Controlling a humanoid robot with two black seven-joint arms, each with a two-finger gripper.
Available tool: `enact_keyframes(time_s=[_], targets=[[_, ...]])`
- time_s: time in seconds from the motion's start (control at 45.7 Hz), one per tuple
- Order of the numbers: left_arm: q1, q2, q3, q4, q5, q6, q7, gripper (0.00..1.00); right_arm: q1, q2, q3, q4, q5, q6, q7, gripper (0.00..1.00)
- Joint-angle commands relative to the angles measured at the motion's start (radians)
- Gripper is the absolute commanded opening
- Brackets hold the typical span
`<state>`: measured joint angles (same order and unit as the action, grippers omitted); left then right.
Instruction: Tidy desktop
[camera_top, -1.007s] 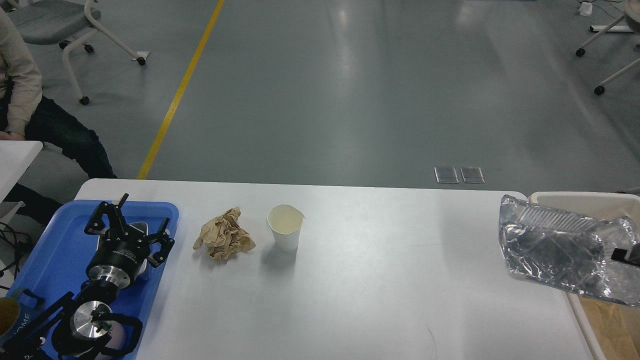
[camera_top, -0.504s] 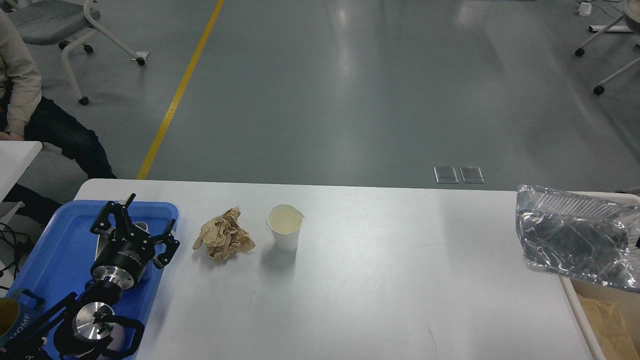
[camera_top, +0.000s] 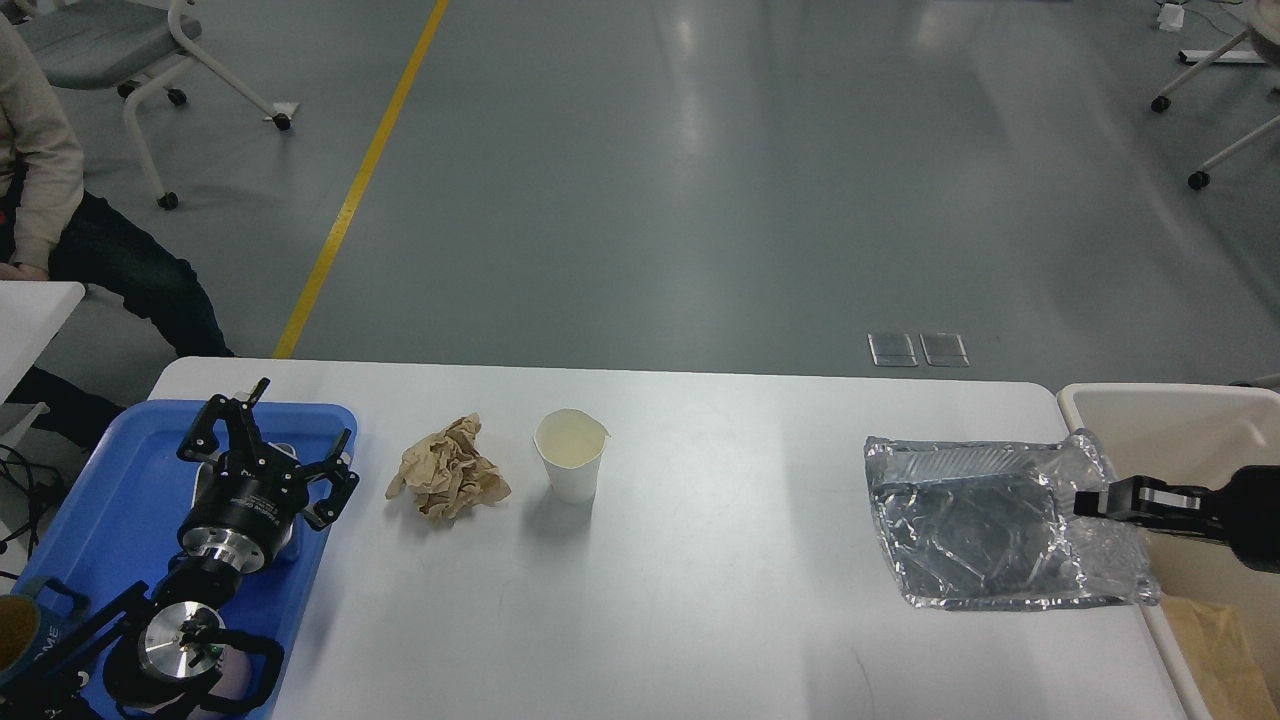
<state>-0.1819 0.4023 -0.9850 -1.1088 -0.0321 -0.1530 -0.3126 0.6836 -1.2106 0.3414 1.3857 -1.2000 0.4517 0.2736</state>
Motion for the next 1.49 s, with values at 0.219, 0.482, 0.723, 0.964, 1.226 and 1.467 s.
enact_keyframes(time_s=[0.219,0.482,0.723,0.964,1.226,1.467], targets=[[-0.004,-0.002,0.003,-0.002,0.000,-0.002,0.033,0.96,0.146,0.232,-0.102,-0.148,-0.044,0.050,-0.033,0.00],[-0.016,0.003,0.006,-0.002,0.000,-0.002,0.032,0.96,0.414,0.466,-0.403,-0.304,0.009,0.048,-0.034,0.00],[-0.011,0.001,0.008,0.000,0.000,-0.002,0.032,0.96,0.580,0.663,-0.611,-0.424,0.152,0.045,-0.031,0.00],[-0.011,-0.003,0.008,-0.002,0.000,-0.002,0.032,0.96,0.637,0.766,-0.683,-0.464,0.260,0.038,-0.033,0.00],[-0.007,0.004,-0.003,-0.042,0.000,-0.014,0.026,0.96,0.652,0.786,-0.706,-0.474,0.280,0.035,-0.033,0.00],[0.016,0.095,-0.015,-0.149,0.001,-0.003,0.017,0.96,0.654,0.786,-0.708,-0.474,0.280,0.033,-0.033,0.00]])
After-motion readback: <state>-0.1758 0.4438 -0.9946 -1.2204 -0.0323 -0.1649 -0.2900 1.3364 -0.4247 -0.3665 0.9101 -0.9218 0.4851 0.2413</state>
